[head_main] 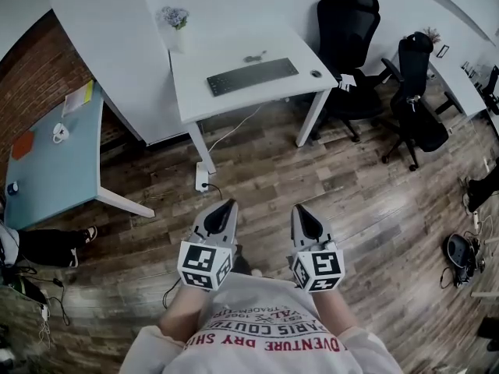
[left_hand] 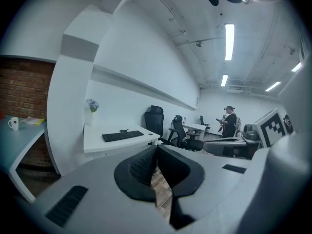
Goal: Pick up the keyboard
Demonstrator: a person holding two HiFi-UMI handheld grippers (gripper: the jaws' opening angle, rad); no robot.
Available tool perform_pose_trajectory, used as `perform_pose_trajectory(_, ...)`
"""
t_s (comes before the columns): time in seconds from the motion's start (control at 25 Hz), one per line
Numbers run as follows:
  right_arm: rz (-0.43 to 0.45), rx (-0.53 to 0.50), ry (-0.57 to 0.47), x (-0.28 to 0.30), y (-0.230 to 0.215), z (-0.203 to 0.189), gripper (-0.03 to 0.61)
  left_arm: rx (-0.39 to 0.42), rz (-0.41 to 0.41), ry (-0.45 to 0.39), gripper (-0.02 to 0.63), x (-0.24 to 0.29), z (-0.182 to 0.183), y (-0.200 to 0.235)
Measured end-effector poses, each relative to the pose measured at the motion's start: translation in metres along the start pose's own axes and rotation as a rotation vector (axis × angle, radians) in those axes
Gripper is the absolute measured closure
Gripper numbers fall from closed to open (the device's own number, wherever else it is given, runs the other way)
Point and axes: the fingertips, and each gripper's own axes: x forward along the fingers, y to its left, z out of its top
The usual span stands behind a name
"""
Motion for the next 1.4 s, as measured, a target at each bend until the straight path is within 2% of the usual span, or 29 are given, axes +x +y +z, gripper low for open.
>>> perform_pose_trajectory(0.2, -0.031, 0.001, 0.013, 0.035, -0.025, -0.001, 0.554, -0.012, -0.020, 0.018, 0.584, 0.047, 0.001, 0.018)
perform_pose_trajectory(0.36, -0.067, -0.002, 0.025, 0.079, -0.049, 0.005, 0.554, -0.015, -0.062, 0.007, 0.584, 0.096, 0.019, 0.039)
perform_pose_trajectory(0.8, -0.166, 0.002, 0.053, 0.227, -0.103, 0.053, 0.554, -0.047, -0.124, 0.026, 0.584, 0.238, 0.069, 0.134)
perform_pose_trajectory(0.96, -0.146, -0.002, 0.062, 0.275, -0.109, 0.063, 0.554, -0.058, -0.100, 0.024, 0.584, 0.269, 0.079, 0.172)
perform_pose_trajectory(1.12, -0.119, -0.015, 0.081, 0.313, -0.110, 0.065, 0.554, -0.090, -0.061, 0.043, 0.584, 0.287, 0.074, 0.203)
perform_pose_trajectory(1.4, -0.066, -0.012, 0.103, 0.373, -0.135, 0.067, 0.554, -0.128, -0.006, 0.060, 0.584, 0.328, 0.076, 0.233)
